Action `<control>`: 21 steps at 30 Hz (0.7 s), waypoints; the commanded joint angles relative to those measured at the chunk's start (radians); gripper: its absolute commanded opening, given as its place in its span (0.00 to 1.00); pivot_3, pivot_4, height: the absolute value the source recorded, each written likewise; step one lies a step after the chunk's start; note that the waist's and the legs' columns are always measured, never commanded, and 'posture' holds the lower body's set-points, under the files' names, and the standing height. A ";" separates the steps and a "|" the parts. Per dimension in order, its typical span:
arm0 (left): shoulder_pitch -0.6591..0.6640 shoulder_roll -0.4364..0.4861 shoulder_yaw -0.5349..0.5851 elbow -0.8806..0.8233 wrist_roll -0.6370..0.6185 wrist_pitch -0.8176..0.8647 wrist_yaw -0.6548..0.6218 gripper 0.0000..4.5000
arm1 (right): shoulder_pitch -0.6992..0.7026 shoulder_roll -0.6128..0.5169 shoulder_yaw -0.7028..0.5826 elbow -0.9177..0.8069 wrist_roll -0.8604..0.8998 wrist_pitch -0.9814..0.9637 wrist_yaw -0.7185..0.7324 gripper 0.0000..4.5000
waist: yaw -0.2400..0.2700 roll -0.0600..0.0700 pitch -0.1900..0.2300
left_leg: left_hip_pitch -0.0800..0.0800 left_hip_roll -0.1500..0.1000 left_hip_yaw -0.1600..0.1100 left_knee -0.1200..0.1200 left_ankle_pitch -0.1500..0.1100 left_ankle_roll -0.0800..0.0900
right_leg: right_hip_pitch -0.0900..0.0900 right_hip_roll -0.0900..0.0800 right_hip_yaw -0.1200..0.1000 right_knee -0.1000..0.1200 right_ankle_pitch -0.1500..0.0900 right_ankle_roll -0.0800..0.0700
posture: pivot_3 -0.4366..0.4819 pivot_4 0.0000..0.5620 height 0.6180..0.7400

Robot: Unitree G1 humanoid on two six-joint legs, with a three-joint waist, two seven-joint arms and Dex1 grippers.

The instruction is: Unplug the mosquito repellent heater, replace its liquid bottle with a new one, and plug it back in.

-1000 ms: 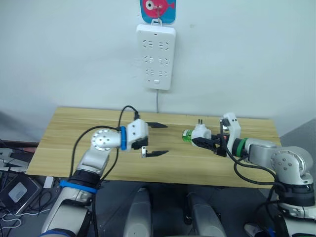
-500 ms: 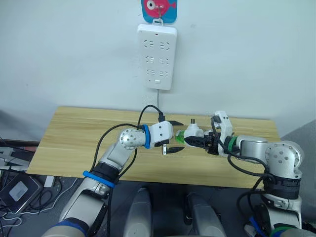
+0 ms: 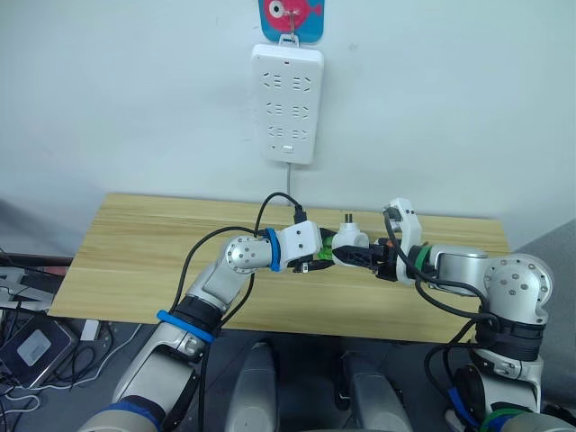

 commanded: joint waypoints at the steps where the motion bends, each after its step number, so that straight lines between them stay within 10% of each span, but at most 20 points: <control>1: 0.005 -0.005 -0.021 -0.023 0.000 0.001 0.002 0.50 | -0.025 0.010 -0.009 -0.067 0.038 0.006 0.034 0.83 | 0.000 0.000 0.000 | 0.000 0.000 0.000 0.000 0.000 0.000 | 0.000 0.000 0.000 0.000 0.000 0.000 | 0.66 0.43 1.00; 4: 0.002 -0.007 -0.013 -0.008 -0.006 -0.002 0.012 0.50 | -0.020 -0.018 0.004 -0.101 0.021 -0.039 0.051 1.00 | 0.000 0.000 0.000 | 0.000 0.000 0.000 0.000 0.000 0.000 | 0.000 0.000 0.000 0.000 0.000 0.000 | 0.65 0.42 1.00; 21: 0.048 -0.234 0.228 -0.078 -0.433 0.408 0.042 0.50 | 0.149 -0.074 0.045 -0.327 -0.036 -0.398 0.068 1.00 | -0.026 -0.001 -0.007 | 0.000 0.000 -0.001 0.000 0.000 0.000 | 0.001 0.000 -0.001 0.001 0.000 0.000 | 0.59 0.41 1.00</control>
